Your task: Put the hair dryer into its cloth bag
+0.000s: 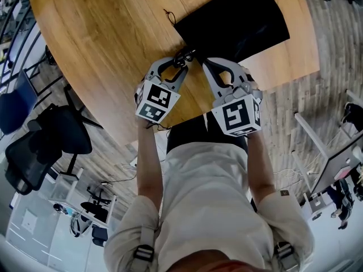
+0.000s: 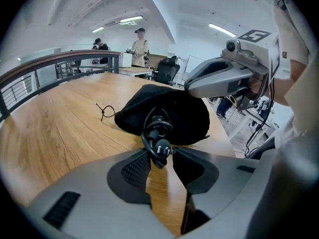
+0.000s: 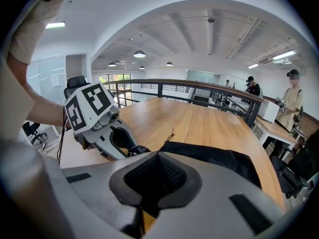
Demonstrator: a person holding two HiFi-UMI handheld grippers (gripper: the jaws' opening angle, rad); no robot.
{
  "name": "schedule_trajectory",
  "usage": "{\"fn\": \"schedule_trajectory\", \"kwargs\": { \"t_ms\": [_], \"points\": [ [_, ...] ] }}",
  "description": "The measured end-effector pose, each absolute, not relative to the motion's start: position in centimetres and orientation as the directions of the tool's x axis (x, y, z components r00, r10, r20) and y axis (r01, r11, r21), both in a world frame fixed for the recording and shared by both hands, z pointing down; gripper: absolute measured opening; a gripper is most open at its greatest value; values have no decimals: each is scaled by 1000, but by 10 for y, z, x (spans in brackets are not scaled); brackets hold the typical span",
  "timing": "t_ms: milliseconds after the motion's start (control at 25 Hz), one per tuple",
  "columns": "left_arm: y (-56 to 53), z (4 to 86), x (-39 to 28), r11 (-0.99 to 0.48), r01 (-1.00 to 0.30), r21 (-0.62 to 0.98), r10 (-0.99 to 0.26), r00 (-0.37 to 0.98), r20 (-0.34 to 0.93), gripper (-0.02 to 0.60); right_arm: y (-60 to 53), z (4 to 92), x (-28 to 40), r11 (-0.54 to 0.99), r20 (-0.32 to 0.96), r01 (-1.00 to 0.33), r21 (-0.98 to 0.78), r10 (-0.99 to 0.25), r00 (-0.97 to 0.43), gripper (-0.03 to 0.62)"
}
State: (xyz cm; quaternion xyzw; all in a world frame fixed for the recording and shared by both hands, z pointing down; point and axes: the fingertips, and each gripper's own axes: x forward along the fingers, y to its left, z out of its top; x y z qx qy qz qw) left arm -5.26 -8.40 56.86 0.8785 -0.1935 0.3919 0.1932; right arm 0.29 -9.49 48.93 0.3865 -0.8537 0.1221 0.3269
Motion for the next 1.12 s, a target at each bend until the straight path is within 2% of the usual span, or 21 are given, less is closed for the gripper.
{"fn": "schedule_trajectory", "kwargs": {
  "t_ms": [1120],
  "points": [
    [-112,572,3,-893,-404,201,-149,685,713,153,-95,484,-3,676,642,-737,26,-576,-506,23]
  ]
}}
